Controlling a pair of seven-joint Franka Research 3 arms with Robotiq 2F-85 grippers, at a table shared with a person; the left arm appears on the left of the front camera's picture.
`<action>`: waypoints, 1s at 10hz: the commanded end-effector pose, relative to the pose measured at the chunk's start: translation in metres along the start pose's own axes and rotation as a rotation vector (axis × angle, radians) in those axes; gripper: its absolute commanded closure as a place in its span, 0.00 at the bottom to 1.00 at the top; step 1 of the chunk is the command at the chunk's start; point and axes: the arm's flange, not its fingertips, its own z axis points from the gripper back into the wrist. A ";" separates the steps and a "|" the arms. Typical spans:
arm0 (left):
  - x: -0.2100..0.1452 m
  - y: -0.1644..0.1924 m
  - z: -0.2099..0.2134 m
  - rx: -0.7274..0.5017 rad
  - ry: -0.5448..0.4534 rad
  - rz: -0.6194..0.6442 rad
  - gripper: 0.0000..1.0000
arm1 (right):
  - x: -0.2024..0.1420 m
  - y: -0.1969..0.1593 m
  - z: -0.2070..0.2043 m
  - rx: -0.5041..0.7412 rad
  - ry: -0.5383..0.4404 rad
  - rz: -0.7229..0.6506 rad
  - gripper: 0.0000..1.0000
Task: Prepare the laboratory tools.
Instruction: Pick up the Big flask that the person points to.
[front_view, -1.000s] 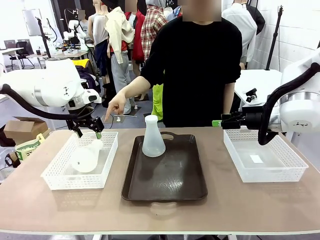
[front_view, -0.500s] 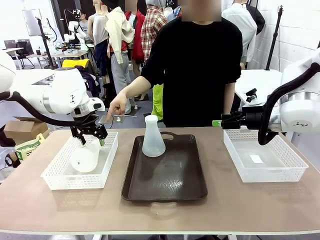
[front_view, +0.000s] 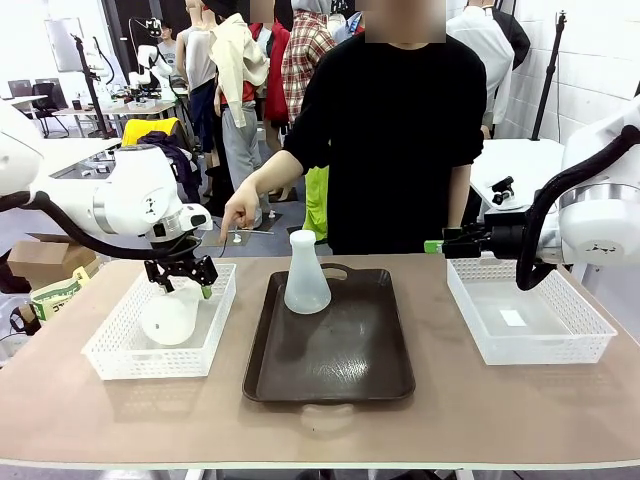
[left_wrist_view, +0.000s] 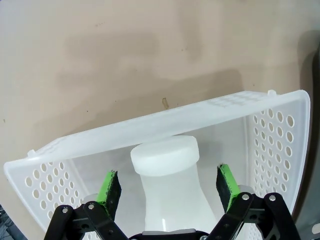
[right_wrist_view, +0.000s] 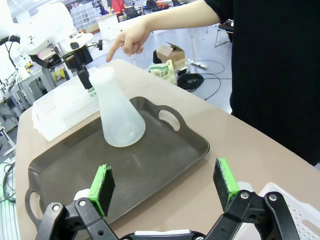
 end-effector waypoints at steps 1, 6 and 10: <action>0.008 -0.006 0.000 0.010 -0.024 0.044 0.00 | -0.001 0.001 0.000 -0.001 0.002 -0.002 0.00; 0.009 -0.007 0.000 0.020 0.005 0.073 0.69 | -0.001 0.001 0.000 -0.001 0.002 -0.002 0.00; 0.009 -0.009 0.000 0.024 0.013 0.083 1.00 | -0.001 0.001 0.000 -0.001 0.002 -0.002 0.00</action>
